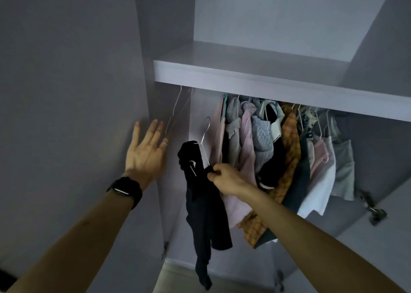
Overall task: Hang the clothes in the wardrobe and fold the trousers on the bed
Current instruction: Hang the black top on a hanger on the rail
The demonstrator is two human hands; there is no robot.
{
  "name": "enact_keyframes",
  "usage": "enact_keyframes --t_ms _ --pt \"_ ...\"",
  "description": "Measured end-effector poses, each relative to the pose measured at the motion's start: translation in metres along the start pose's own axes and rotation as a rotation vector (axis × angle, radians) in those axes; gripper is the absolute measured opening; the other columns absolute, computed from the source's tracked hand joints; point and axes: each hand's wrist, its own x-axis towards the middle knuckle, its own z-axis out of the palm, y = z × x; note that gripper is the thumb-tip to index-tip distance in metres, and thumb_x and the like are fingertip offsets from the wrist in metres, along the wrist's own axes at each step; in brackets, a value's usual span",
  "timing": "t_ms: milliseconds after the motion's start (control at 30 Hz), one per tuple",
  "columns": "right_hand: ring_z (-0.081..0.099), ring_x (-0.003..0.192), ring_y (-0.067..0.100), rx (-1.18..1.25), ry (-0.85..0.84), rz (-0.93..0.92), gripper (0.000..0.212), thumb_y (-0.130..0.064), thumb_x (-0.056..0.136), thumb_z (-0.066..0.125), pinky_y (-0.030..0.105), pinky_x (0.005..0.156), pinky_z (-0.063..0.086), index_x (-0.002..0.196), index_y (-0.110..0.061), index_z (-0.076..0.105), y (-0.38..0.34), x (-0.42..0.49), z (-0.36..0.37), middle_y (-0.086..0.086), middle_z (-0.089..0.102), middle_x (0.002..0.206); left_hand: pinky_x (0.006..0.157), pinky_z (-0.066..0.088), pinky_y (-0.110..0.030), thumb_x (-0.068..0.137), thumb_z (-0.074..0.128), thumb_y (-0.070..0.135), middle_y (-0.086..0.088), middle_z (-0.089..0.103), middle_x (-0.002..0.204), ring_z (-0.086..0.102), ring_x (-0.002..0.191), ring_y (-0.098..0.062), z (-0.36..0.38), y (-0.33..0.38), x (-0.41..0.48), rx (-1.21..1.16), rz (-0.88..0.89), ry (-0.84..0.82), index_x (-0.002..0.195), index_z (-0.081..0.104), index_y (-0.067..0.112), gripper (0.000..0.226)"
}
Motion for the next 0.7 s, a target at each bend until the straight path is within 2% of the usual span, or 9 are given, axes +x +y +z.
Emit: enact_keyframes --t_ms 133,200,267,333,400,467,533,600,700 --pt "0.067 0.087 0.028 0.002 0.118 0.027 0.02 -0.03 0.097 0.055 0.034 0.076 0.053 0.087 -0.013 0.06 -0.012 0.041 0.002 0.004 0.066 0.083 0.104 -0.037 -0.06 0.102 0.024 0.038 -0.015 -0.007 0.168 -0.014 0.154 -0.032 0.006 -0.005 0.021 0.179 -0.058 0.032 0.161 0.006 0.017 0.066" --pt "0.064 0.082 0.026 -0.043 0.191 0.011 0.024 -0.029 0.098 0.054 0.028 0.067 0.046 0.078 -0.016 0.055 -0.017 0.072 -0.002 -0.001 0.06 0.075 0.101 -0.037 -0.065 0.102 0.018 0.041 -0.022 -0.007 0.166 -0.015 0.152 -0.039 0.014 -0.007 0.031 0.318 -0.054 0.026 0.16 0.002 0.011 0.067" --pt "0.061 0.076 0.022 -0.058 0.26 -0.001 0.021 -0.029 0.098 0.054 0.026 0.066 0.045 0.08 -0.018 0.056 -0.023 0.102 -0.004 -0.003 0.058 0.074 0.098 -0.035 -0.069 0.102 0.014 0.04 -0.026 -0.008 0.164 -0.018 0.149 -0.046 0.023 -0.012 0.04 0.474 -0.033 0.039 0.158 0.003 0.005 0.067" --pt "0.065 0.084 0.027 -0.072 0.31 -0.01 0.016 -0.026 0.097 0.054 0.035 0.077 0.056 0.096 -0.014 0.063 -0.023 0.134 -0.002 0.005 0.065 0.088 0.098 -0.034 -0.071 0.102 0.013 0.037 -0.027 -0.009 0.164 -0.02 0.148 -0.049 0.036 -0.014 0.046 0.551 -0.026 0.074 0.156 0.004 0.003 0.065" --pt "0.067 0.096 0.035 -0.081 0.373 0.012 0.024 -0.023 0.095 0.052 0.043 0.086 0.058 0.109 -0.008 0.065 -0.022 0.161 -0.002 0.015 0.068 0.105 0.099 -0.033 -0.07 0.102 0.01 0.032 -0.027 -0.011 0.164 -0.02 0.148 -0.047 0.043 -0.01 0.049 0.581 -0.022 0.11 0.156 0.004 0.003 0.062" --pt "0.067 0.101 0.036 -0.127 0.455 0.022 0.029 -0.022 0.095 0.05 0.038 0.087 0.056 0.112 -0.004 0.066 -0.023 0.183 -0.008 0.019 0.069 0.113 0.1 -0.031 -0.069 0.102 0.01 0.03 -0.026 -0.012 0.164 -0.02 0.149 -0.046 0.046 -0.007 0.05 0.598 -0.032 0.141 0.157 0.006 0.005 0.061" --pt "0.065 0.107 0.037 -0.17 0.545 0.02 0.032 -0.022 0.096 0.049 0.03 0.083 0.048 0.115 -0.002 0.065 -0.028 0.203 -0.015 0.021 0.068 0.118 0.103 -0.028 -0.068 0.103 0.015 0.034 -0.025 -0.011 0.164 -0.019 0.149 -0.047 0.049 -0.004 0.05 0.598 -0.028 0.157 0.158 0.014 0.009 0.06" --pt "0.061 0.115 0.038 -0.197 0.64 0.016 0.037 -0.021 0.097 0.048 0.029 0.081 0.039 0.124 0.001 0.061 -0.035 0.221 -0.021 0.022 0.064 0.126 0.108 -0.025 -0.068 0.103 0.021 0.038 -0.025 -0.008 0.164 -0.017 0.149 -0.047 0.053 -0.004 0.05 0.597 -0.023 0.174 0.157 0.023 0.013 0.059" --pt "0.056 0.124 0.04 -0.247 0.725 0.026 0.041 -0.017 0.098 0.048 0.032 0.088 0.042 0.134 0.004 0.052 -0.046 0.242 -0.03 0.023 0.057 0.137 0.113 -0.019 -0.067 0.103 0.023 0.041 -0.023 -0.003 0.165 -0.014 0.151 -0.046 0.058 -0.006 0.051 0.606 -0.03 0.219 0.156 0.027 0.014 0.059"
